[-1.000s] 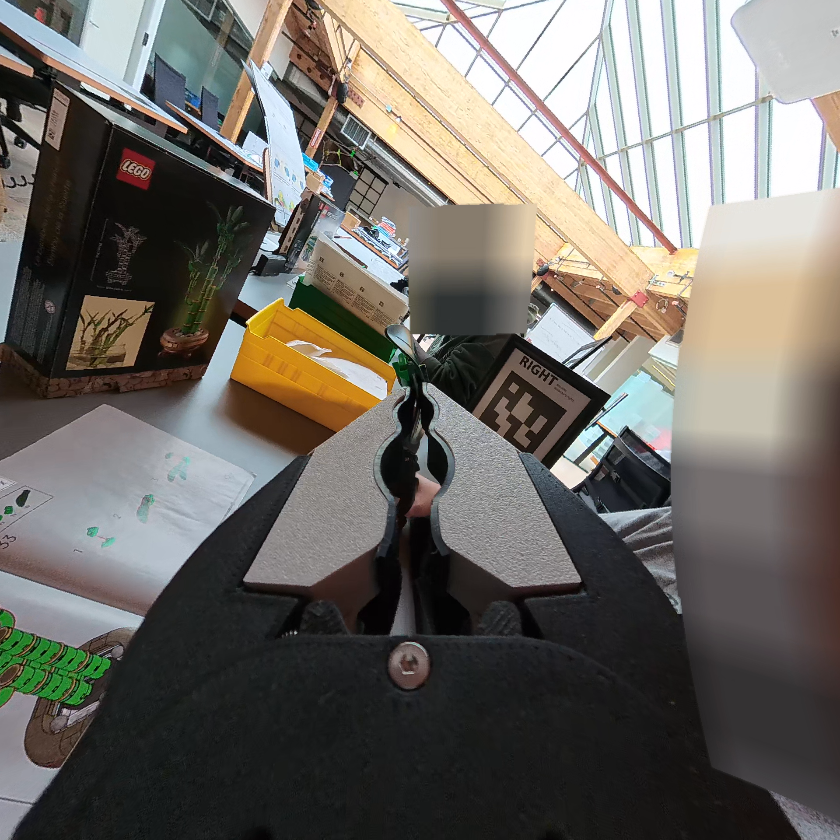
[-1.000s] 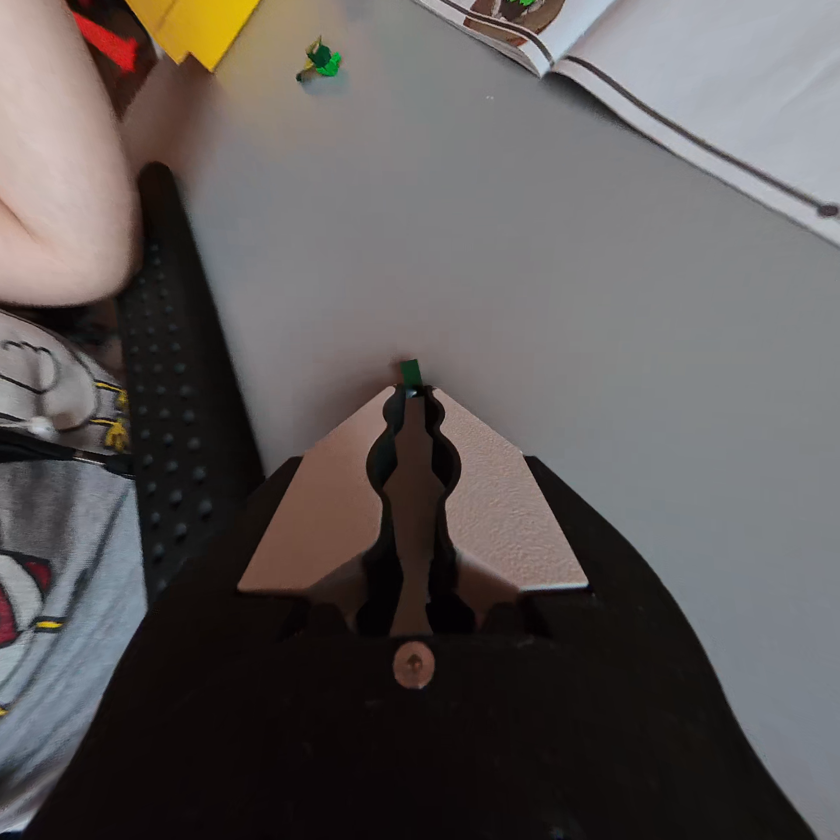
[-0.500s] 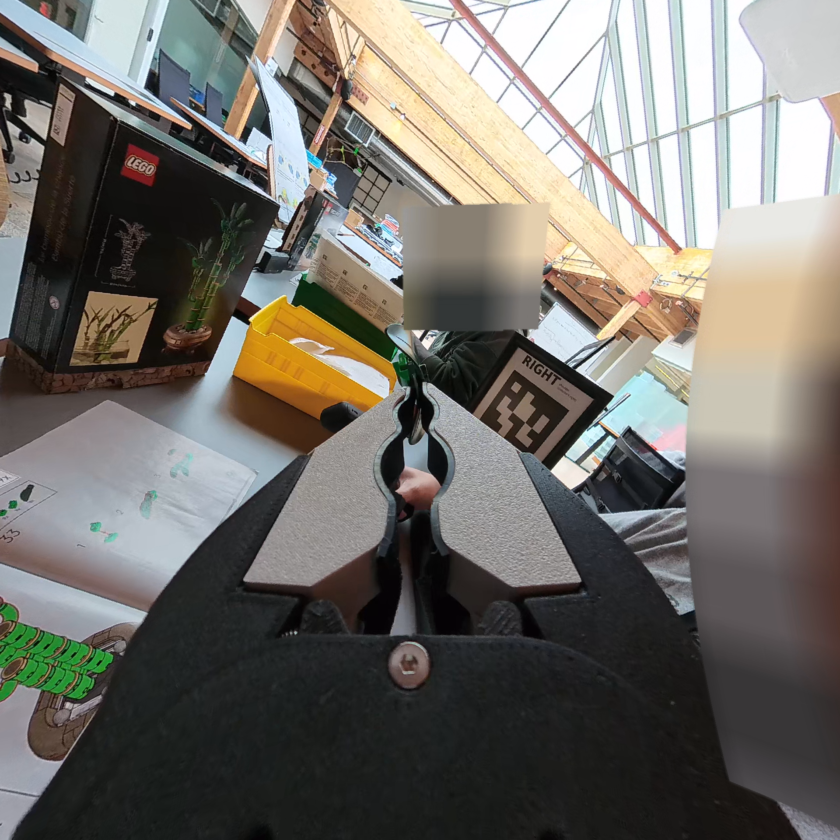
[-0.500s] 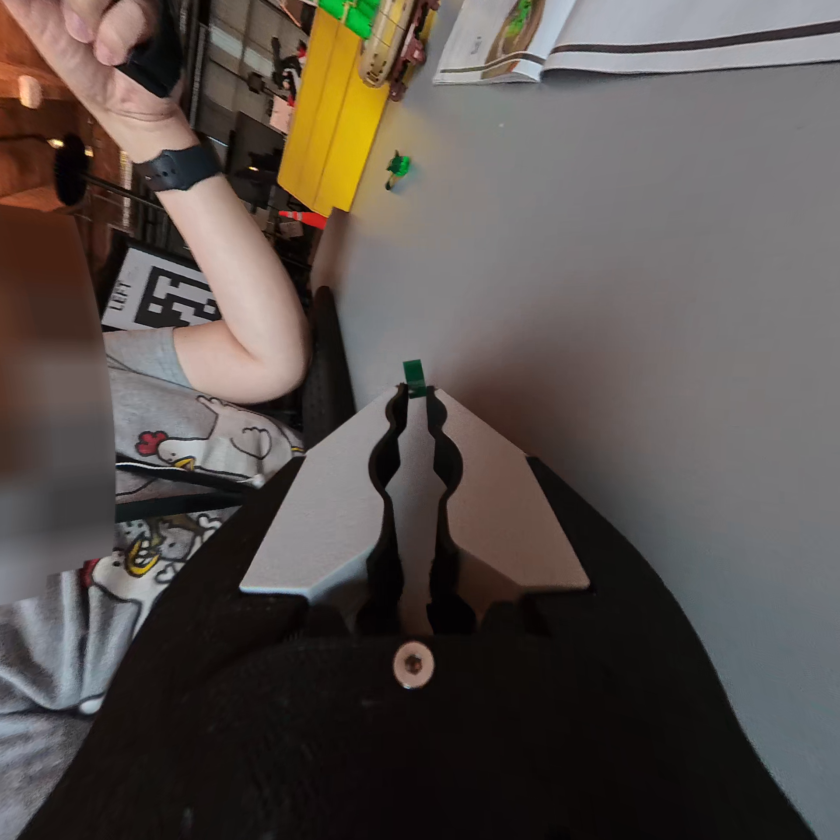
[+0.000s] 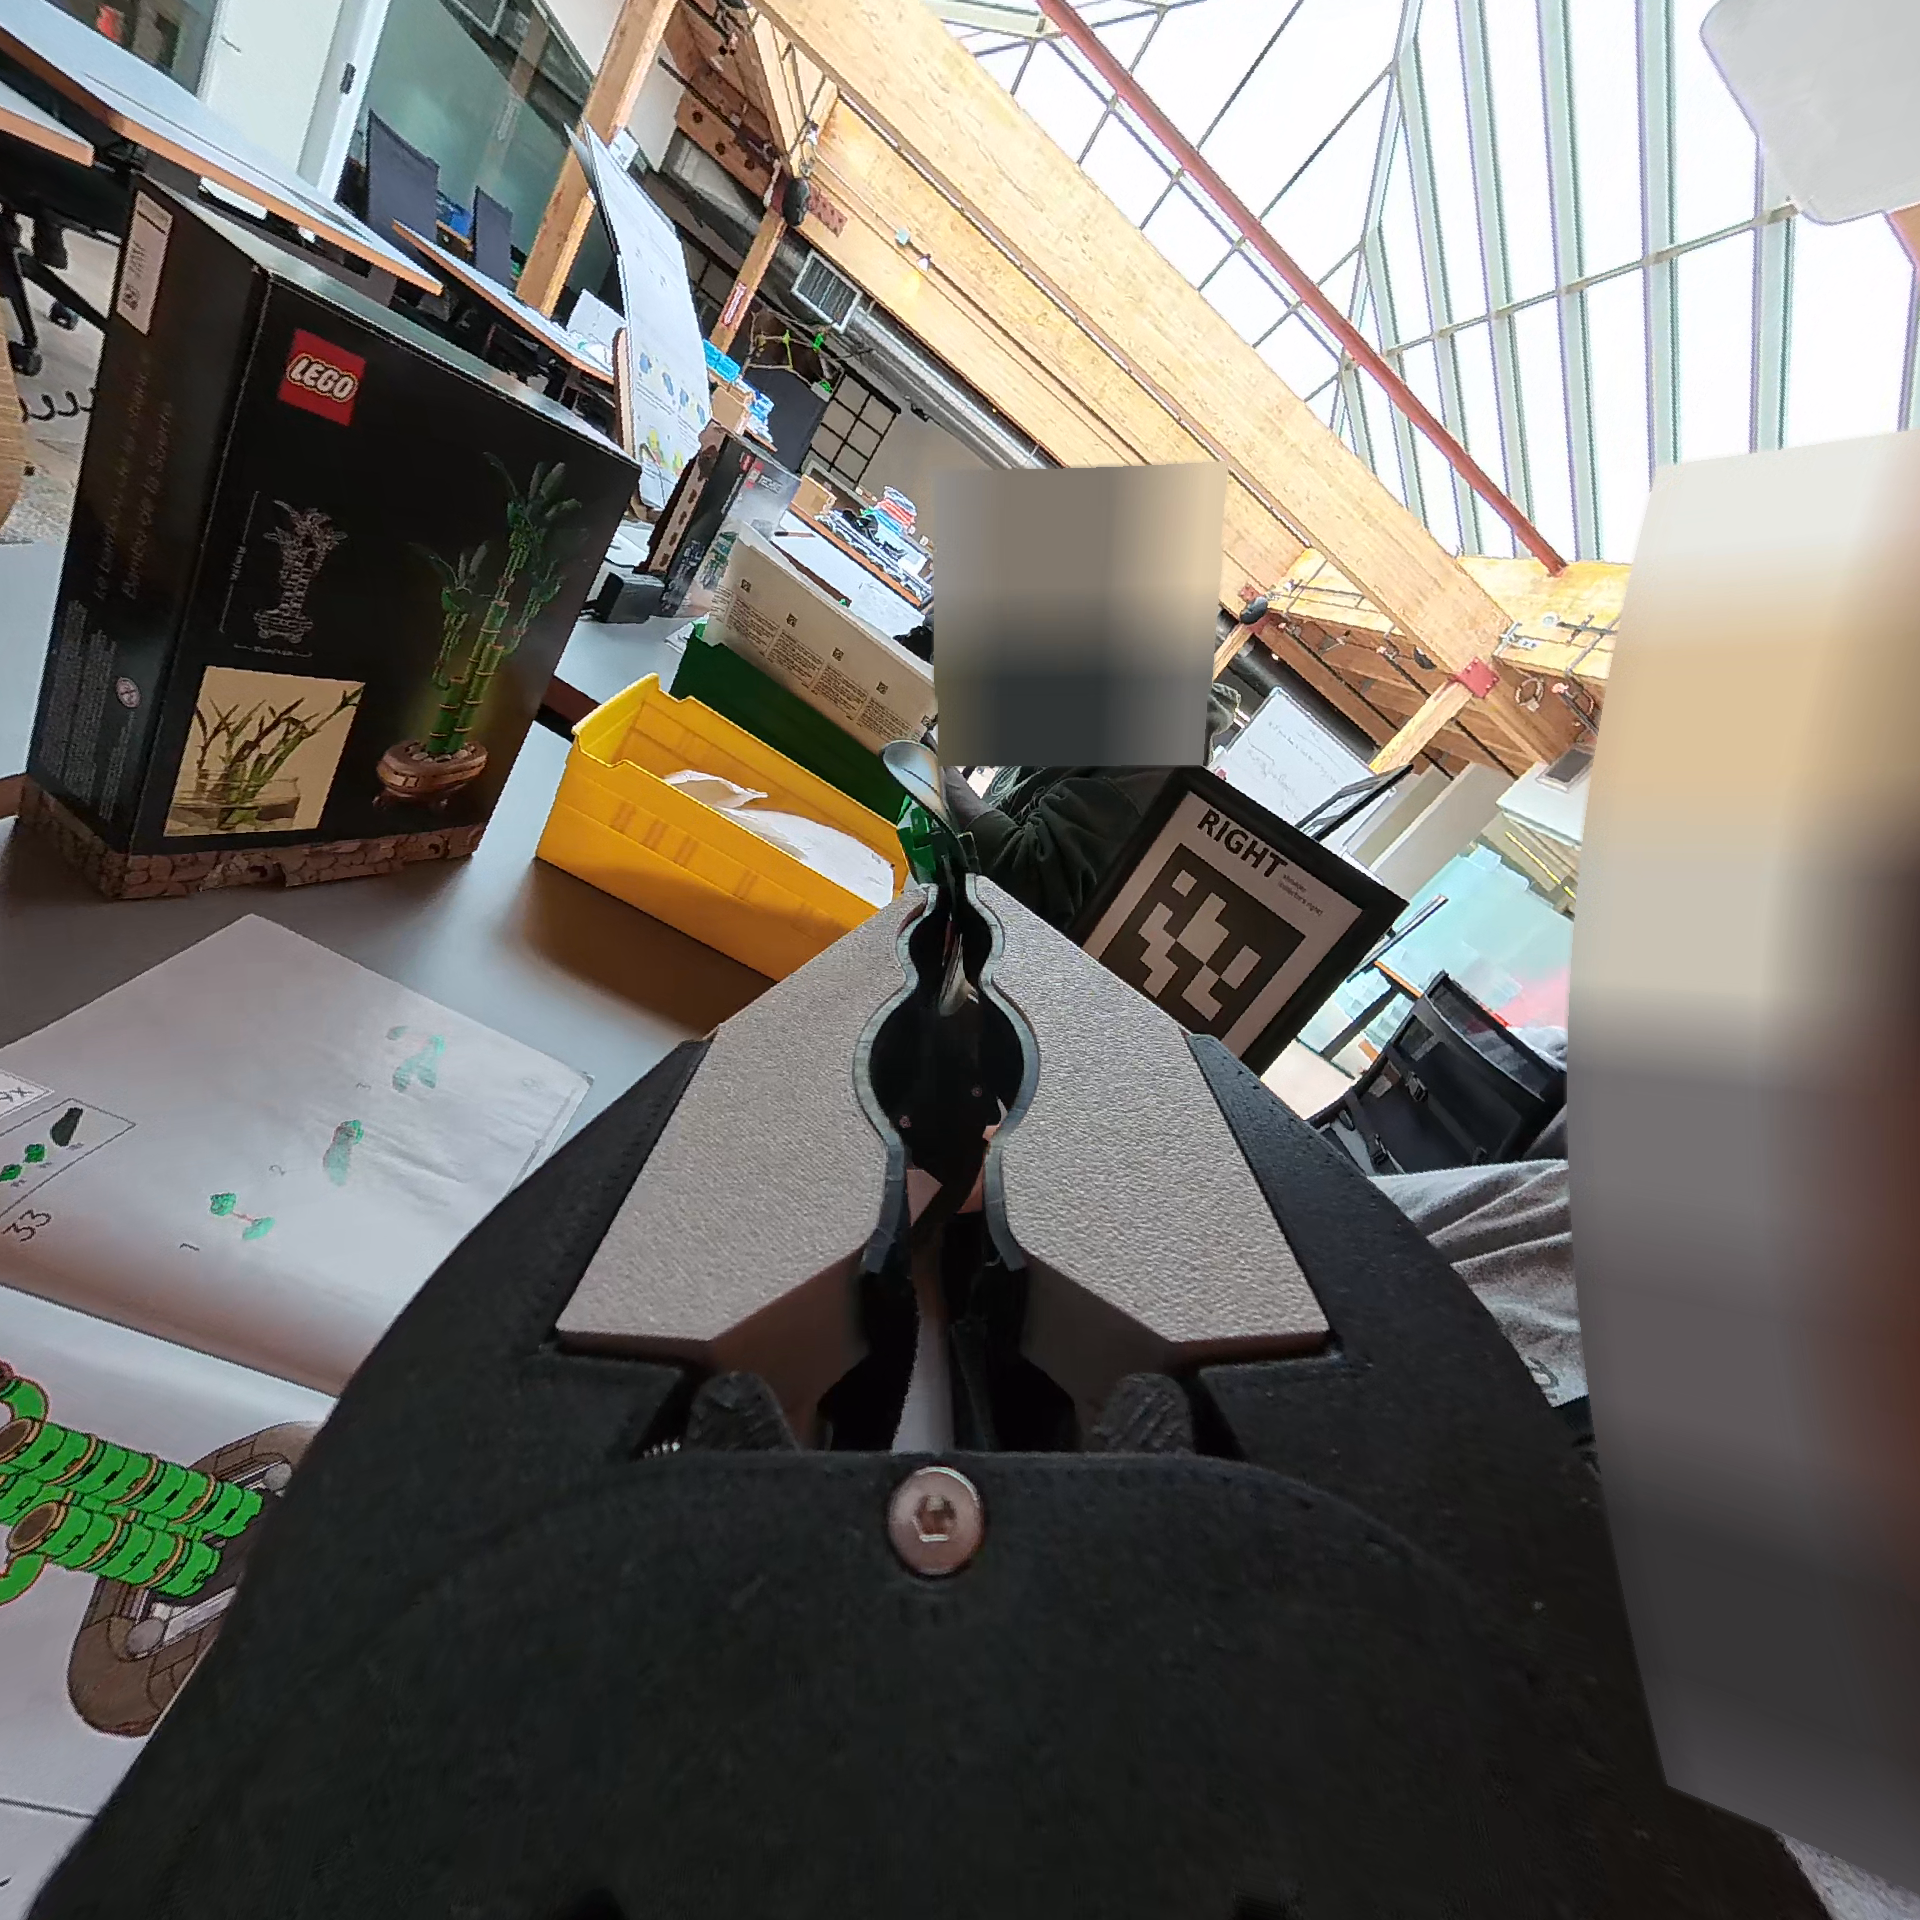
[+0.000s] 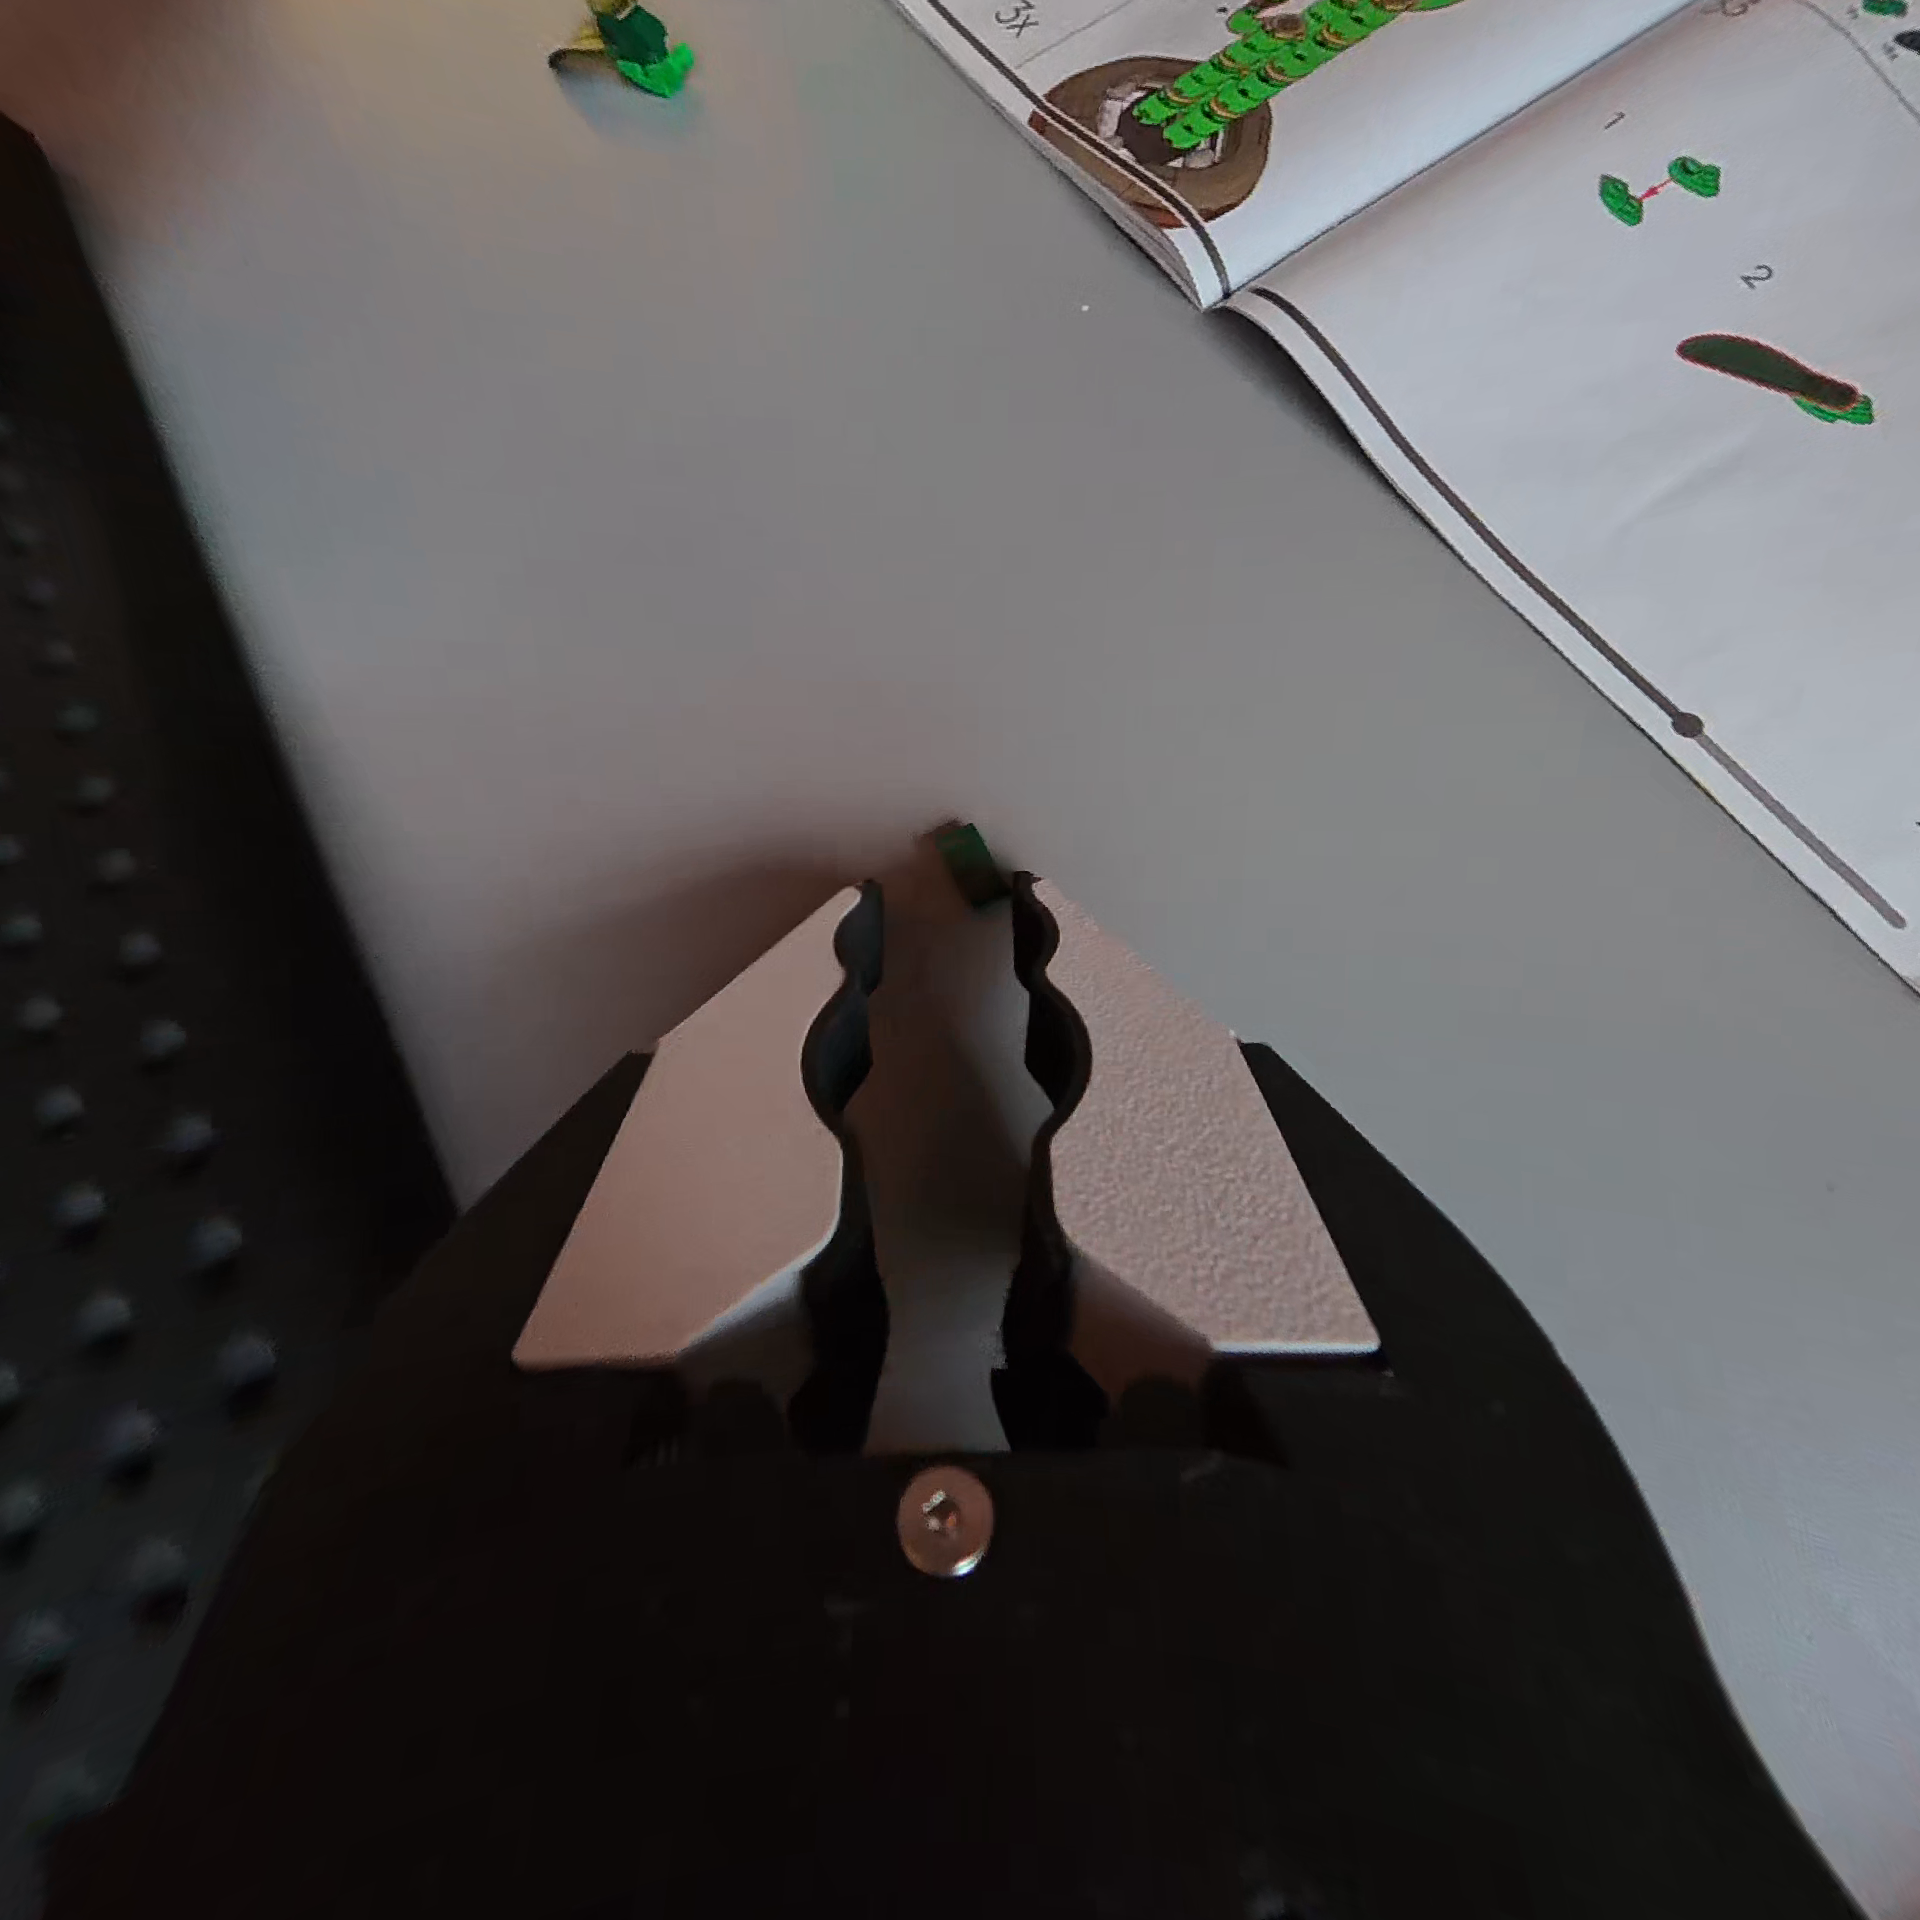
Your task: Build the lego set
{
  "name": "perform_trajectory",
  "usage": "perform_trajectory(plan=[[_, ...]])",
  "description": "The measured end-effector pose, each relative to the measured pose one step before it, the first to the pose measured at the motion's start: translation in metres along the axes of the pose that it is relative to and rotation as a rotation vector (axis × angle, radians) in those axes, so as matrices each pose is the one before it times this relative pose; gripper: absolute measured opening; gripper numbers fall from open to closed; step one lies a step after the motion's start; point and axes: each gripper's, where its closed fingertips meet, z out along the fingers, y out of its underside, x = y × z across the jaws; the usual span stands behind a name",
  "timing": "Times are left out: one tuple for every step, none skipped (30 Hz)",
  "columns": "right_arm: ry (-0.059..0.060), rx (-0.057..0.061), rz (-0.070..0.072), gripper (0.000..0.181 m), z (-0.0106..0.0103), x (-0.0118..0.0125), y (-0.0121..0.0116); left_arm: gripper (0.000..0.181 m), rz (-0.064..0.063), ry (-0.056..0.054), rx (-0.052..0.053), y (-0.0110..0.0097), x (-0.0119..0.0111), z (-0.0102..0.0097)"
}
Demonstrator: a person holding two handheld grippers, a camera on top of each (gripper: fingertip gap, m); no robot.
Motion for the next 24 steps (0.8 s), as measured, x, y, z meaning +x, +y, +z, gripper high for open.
perform_trajectory(plan=[[-0.0068, 0.0007, -0.0152, 0.025, -0.00006, -0.00166, 0.0005, 0.0, 0.0014, 0.0003, 0.0005, -0.00014, 0.00039, -0.00008], [-0.0008, -0.0021, -0.0056, 0.025, -0.00034, -0.00053, 0.00049, 0.0, 0.001, -0.0001, 0.0001, -0.00003, 0.00045, -0.0001], [0.0044, -0.0084, 0.0092, 0.025, -0.00086, 0.00033, 0.00052, 0.0, 0.0004, 0.0008, 0.0002, -0.00007, 0.00039, -0.00013], [-0.0044, -0.0116, 0.0073, 0.025, -0.00081, -0.00153, 0.00086, 0.0, 0.0008, 0.0013, 0.0007, -0.00019, 0.00075, -0.00024], [-0.0132, -0.0075, -0.003, 0.025, -0.00032, -0.00383, 0.0009, 0.0, 0.0018, 0.0007, 0.0011, -0.00031, 0.00053, -0.00032], [-0.013, -0.004, -0.0114, 0.024, 0.0005, -0.00504, 0.00059, 0.0, 0.002, -0.0003, 0.0013, -0.00026, 0.00032, -0.00032], [-0.0164, -0.0005, -0.021, 0.024, 0.00137, -0.00653, 0.00003, 0.0, 0.001, -0.0004, 0.0017, -0.00036, 0.00018, -0.00043], [-0.0289, 0.0005, -0.0292, 0.025, 0.00217, -0.00913, -0.00022, 0.0, -0.0005, 0.0005, 0.0025, -0.00047, 0.00005, -0.00044], [-0.0064, -0.0056, -0.0291, 0.025, 0.00201, -0.00538, 0.00065, 0.0, -0.0015, 0.0009, 0.0026, -0.00053, -0.00004, -0.00048], [0.0314, 0.0016, -0.0229, 0.023, 0.00034, 0.0017, -0.00046, 0.0, -0.0016, 0.0003, 0.0017, -0.00019, -0.00006, -0.00023], [0.025, -0.0055, -0.0125, 0.023, -0.00037, 0.00263, 0.00092, 0.0, -0.0009, 0.0001, 0.0004, -0.00004, -0.00003, -0.0002], [-0.0009, 0.0002, 0.0025, 0.022, -0.00073, 0.00026, 0.0002, 0.0, 0.0003, 0.0005, -0.0004, 0.00015, 0.00036, 0.00002], [-0.0088, -0.0001, 0.0114, 0.021, -0.00044, -0.00024, 0.00007, 0.0, 0.0016, 0.001, -0.0003, -0.00005, 0.0006, -0.00001], [-0.0031, 0.0011, 0.0045, 0.021, -0.00043, 0.00017, -0.00021, 0.0, 0.0025, 0.0009, 0.0, -0.00012, 0.00066, 0.00004], [0.0021, -0.0006, -0.0095, 0.021, -0.00053, 0.00036, -0.00007, 0.0, 0.0023, 0.0006, 0.0001, -0.00013, 0.00062, 0.00004], [0.0114, -0.009, -0.016, 0.016, -0.00019, 0.00159, 0.00108, 0.0, 0.0008, 0.0003, -0.0002, 0.00007, 0.00021, 0.00003], [0.017, -0.0131, -0.013, 0.011, 0.00031, 0.00276, 0.00161, 0.0, -0.0004, 0.0002, 0.0, -0.00006, -0.00002, -0.00001], [0.009, 0.0017, -0.0048, 0.009, 0.00041, 0.00184, -0.00139, 0.0, -0.0012, -0.0002, 0.0004, 0.0, -0.00022, -0.00003], [-0.002, -0.0034, 0.0024, 0.01, 0.00156, 0.00022, -0.00091, 0.0, -0.0013, -0.0004, 0.0001, -0.00003, -0.00031, -0.00006], [-0.0078, 0.006, 0.0014, 0.011, 0.00228, -0.00084, -0.00255, 0.0, -0.0008, -0.0001, 0.0, 0.00005, -0.00023, -0.00006], [0.0057, 0.006, 0.0004, 0.015, 0.00291, 0.00112, -0.00273, 0.0, -0.0005, -0.0001, 0.0, 0.00004, -0.00025, -0.00005], [0.0162, 0.0054, -0.0039, 0.016, 0.00279, 0.00239, -0.00295, 0.0, -0.0003, -0.0002, 0.0001, -0.00007, -0.00009, -0.00001], [0.0137, 0.0004, -0.0075, 0.018, 0.00239, 0.00147, -0.00242, 0.0, 0.0002, -0.0001, -0.0003, 0.0001, 0.00006, -0.00001], [0.006, -0.0059, -0.0086, 0.02, 0.0016, 0.00005, -0.00148, 0.0, 0.0005, -0.0003, -0.0007, 0.00015, 0.0, -0.00003]])
